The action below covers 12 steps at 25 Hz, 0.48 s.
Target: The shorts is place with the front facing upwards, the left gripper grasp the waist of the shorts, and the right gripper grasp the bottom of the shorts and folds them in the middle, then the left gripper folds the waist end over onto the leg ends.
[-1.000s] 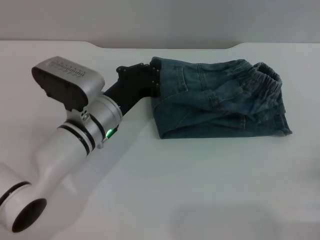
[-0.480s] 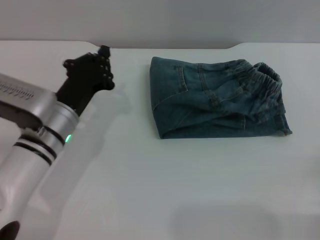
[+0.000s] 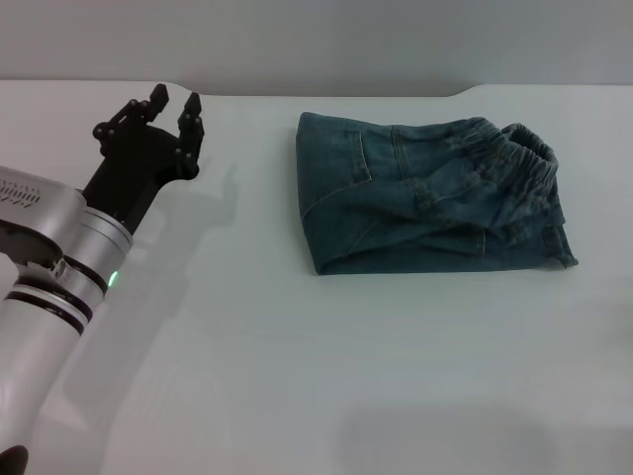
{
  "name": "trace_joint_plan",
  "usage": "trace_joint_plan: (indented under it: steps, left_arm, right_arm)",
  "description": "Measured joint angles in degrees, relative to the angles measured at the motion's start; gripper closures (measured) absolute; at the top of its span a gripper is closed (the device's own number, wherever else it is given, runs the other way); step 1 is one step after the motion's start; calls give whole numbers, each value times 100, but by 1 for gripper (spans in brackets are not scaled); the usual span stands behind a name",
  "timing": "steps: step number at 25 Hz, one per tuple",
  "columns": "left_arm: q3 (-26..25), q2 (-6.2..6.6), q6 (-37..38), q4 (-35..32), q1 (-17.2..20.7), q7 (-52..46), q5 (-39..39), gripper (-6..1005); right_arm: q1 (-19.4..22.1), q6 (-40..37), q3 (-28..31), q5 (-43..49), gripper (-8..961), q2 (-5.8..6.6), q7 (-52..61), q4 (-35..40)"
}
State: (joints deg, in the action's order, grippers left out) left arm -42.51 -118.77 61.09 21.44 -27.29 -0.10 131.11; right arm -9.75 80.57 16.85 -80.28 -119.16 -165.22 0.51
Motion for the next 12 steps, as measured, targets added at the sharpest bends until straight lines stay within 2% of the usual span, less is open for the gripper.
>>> trace_joint_plan:
  steps: [2,8,10,12]
  left_arm:
    - [-1,2,8,-3,28,14,0,800]
    - [-8,8,-6,-6,32,19,1,693]
    - [-8,18,-2,-110,15,52,33,459]
    - [-8,18,-2,-110,15,52,33,398]
  right_arm:
    - [0,45,-7,1,476,0,-1,11]
    - [-23,128,2,-1,418,1,-2,53]
    - [-33,140,29,-7,399,0,-2,45]
    - [-43,147,60,-21,380,-1,-2,40]
